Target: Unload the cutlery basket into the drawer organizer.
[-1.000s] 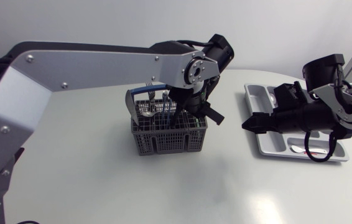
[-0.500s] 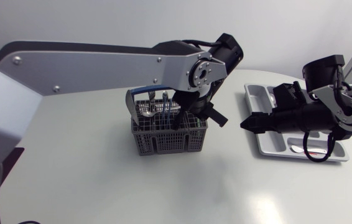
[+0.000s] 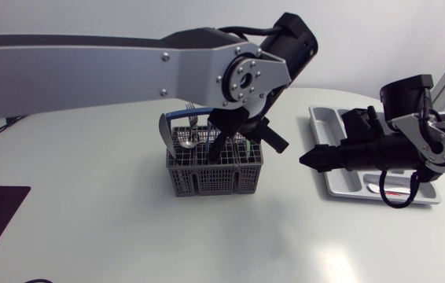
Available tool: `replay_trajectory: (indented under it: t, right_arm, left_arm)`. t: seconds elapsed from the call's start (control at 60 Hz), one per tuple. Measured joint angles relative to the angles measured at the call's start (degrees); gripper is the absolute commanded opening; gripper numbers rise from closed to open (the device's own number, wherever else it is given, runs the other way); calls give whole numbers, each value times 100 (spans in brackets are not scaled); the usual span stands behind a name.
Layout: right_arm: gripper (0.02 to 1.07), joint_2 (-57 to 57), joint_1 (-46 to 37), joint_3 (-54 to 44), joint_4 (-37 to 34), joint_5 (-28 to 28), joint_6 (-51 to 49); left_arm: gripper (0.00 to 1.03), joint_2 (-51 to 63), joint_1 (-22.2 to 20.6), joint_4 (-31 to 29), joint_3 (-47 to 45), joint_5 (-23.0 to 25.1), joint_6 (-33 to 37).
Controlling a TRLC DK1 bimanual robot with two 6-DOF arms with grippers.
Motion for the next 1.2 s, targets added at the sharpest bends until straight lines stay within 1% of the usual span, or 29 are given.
replay_trajectory:
  t: [0.167, 0.233, 0.283, 0.367, 0.5, 0.6, 0.717, 0.783, 0.833, 0.95, 1.2]
  right_arm:
    - [62, -407, 7, -291, 365, -201, -120]
    - [62, -730, 61, -463, 560, -295, -376]
    - [62, -1025, 168, -608, 684, -205, -702]
    - [62, -1561, 507, -776, 708, 31, -1231]
    - [62, -2116, 957, -831, 693, 205, -1679]
    - [62, -2271, 1279, -831, 688, 293, -1840]
    - [62, -2323, 1683, -831, 688, 332, -1961]
    - [62, -2332, 1932, -831, 688, 446, -2022]
    - [62, -2332, 2092, -831, 691, 511, -2068]
    - [62, -2332, 2524, -857, 800, 938, -2153]
    - [61, -2002, 3261, -984, 1351, 1749, -2192]
  left_arm:
    - [5, -492, -35, 278, -350, -24, 107]
    - [5, -717, -52, 345, -485, -17, 109]
    - [5, -894, -55, 380, -560, 85, 111]
    - [5, -1158, -7, 385, -643, 450, 111]
    - [5, -1521, 205, 313, -695, 1320, 96]
    - [5, -1613, 417, 59, -695, 2002, 57]
    - [5, -1602, 584, -358, -693, 2614, -52]
    - [5, -1563, 667, -627, -669, 2962, -81]
    - [5, -1510, 710, -741, -638, 3150, -98]
    - [5, -1377, 813, -870, -573, 3504, -184]
    - [5, -1294, 844, -905, -562, 3698, -227]
